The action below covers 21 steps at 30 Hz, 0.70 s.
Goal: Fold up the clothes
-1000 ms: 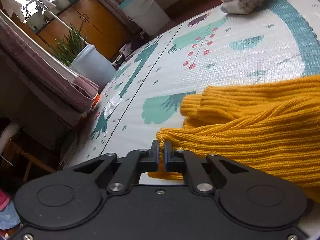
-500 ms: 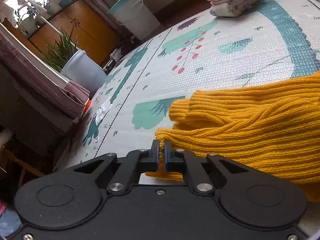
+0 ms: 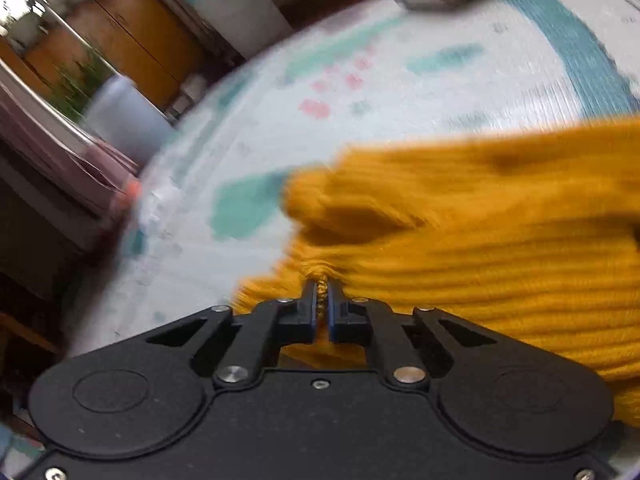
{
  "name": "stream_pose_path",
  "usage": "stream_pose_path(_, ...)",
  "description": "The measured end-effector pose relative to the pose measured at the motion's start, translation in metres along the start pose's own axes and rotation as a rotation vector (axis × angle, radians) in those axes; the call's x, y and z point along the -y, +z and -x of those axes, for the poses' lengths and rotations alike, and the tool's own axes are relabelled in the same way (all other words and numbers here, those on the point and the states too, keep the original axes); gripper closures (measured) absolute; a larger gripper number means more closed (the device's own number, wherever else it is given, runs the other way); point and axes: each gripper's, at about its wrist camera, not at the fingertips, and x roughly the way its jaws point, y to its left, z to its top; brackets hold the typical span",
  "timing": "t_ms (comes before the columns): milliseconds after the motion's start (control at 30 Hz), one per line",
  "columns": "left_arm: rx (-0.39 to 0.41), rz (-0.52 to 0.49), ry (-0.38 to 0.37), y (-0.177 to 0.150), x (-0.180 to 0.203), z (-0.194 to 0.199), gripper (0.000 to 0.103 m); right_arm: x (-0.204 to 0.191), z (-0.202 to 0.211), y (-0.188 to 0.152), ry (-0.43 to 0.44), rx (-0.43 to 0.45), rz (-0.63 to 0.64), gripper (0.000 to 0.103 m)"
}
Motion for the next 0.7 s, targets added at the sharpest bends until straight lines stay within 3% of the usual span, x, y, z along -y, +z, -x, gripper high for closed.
stream_pose_path(67, -0.005, 0.027, 0.018, 0.001, -0.003, 0.002, 0.096, 0.002, 0.004, 0.003, -0.004, -0.006, -0.007, 0.061)
stream_pose_path(167, -0.001, 0.097, 0.07, 0.007, -0.017, 0.015, 0.086, 0.01, 0.022, 0.008, -0.025, 0.092, -0.067, 0.062)
stream_pose_path(233, 0.02, 0.155, 0.096, 0.006, -0.028, 0.032, 0.077, 0.013, 0.023, 0.012, -0.045, 0.111, -0.068, 0.064)
stream_pose_path(300, 0.035, 0.21, 0.11, 0.003, -0.036, 0.048, 0.075, 0.017, 0.019, 0.014, -0.051, 0.115, -0.064, 0.064)
stream_pose_path(400, 0.055, 0.346, 0.01, -0.003, -0.037, 0.061, 0.075, 0.025, 0.01, 0.014, -0.05, 0.112, -0.076, 0.07)
stream_pose_path(500, 0.049, 0.416, -0.103, -0.006, -0.022, 0.049, 0.075, 0.031, 0.0, 0.009, -0.036, 0.093, -0.087, 0.071)
stream_pose_path(633, -0.009, 0.463, -0.17, -0.014, -0.004, 0.022, 0.075, 0.035, -0.014, -0.003, 0.0, 0.055, -0.121, 0.07)
stream_pose_path(700, -0.008, 0.444, -0.159, -0.012, 0.0, 0.022, 0.074, 0.034, -0.019, -0.005, 0.008, 0.06, -0.117, 0.07)
